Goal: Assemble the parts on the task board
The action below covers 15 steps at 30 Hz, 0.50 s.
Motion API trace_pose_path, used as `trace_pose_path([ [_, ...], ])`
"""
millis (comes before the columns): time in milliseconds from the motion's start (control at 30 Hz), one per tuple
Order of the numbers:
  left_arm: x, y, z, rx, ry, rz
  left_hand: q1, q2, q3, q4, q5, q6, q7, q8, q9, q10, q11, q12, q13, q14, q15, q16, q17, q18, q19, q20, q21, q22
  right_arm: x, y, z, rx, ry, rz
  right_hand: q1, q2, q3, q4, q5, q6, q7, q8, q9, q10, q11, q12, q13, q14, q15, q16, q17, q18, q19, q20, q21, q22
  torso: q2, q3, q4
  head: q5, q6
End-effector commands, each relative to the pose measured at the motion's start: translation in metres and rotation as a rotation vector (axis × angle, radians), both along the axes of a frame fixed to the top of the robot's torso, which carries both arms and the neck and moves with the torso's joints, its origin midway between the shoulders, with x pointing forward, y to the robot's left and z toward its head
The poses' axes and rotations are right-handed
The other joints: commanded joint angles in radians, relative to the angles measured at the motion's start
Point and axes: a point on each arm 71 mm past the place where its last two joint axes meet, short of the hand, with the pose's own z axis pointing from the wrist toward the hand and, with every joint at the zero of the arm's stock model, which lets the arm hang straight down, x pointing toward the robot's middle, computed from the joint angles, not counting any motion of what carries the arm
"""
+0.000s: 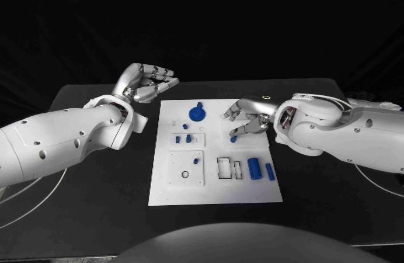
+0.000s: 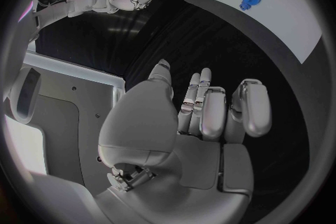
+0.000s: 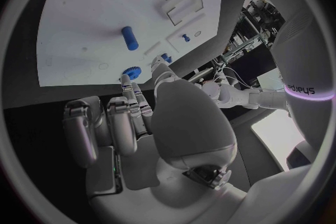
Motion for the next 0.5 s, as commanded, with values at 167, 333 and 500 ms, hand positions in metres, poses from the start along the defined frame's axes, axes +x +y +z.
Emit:
trace_pose_path([
  [167,-0.001,0.002,0.001,-0.003,-0.008,-0.009,0.003,0.01,0.005,-0.001,0.002,-0.003,0.004,-0.006,-0.001,-0.004,0.004,-0.006,0.0,0.006,-0.002,-0.001,-0.001,0.01,0.003,0.001,-0.002,0.176,-0.002,-0.001,-0.015,-0.171,0.029,-0.008,-0.025,-0.01,-0.015,0.008,-0.007,0.038,-0.003,0.006,0.006,0.002,-0.007,0.009,0.003,0.106,-0.014,0.004,0.263,-0.014,0.103,-0.009,0.005,0.263,0.001,-0.0013,0.0008,0.004,0.0],
  [333,-0.001,0.003,0.001,-0.002,-0.009,-0.006,0.003,0.01,0.005,-0.001,0.002,-0.003,0.004,-0.006,-0.001,-0.004,0.004,-0.006,0.0,0.006,-0.002,-0.001,-0.001,0.01,0.003,0.001,-0.002,0.176,-0.001,-0.001,-0.019,-0.206,0.044,-0.023,-0.018,-0.006,-0.014,0.006,-0.007,0.065,-0.014,0.015,0.011,0.034,-0.016,0.024,0.006,0.106,-0.021,0.004,0.263,-0.014,0.103,-0.016,0.005,0.263,0.001,-0.0018,0.0011,0.002,0.0],
  [500,-0.001,0.002,0.001,-0.002,-0.008,-0.008,0.003,0.01,0.005,-0.001,0.002,-0.003,0.004,-0.006,-0.001,-0.004,0.004,-0.006,0.0,0.006,-0.002,-0.001,-0.001,0.01,0.003,0.001,-0.002,0.176,0.0,0.001,-0.023,-0.232,0.045,-0.028,0.01,0.014,-0.002,-0.012,-0.007,0.11,-0.028,0.033,0.017,0.084,-0.031,0.044,0.008,0.106,-0.035,0.004,0.263,-0.014,0.103,-0.026,0.005,0.263,0.0,-0.001,0.0014,0.002,0.0],
])
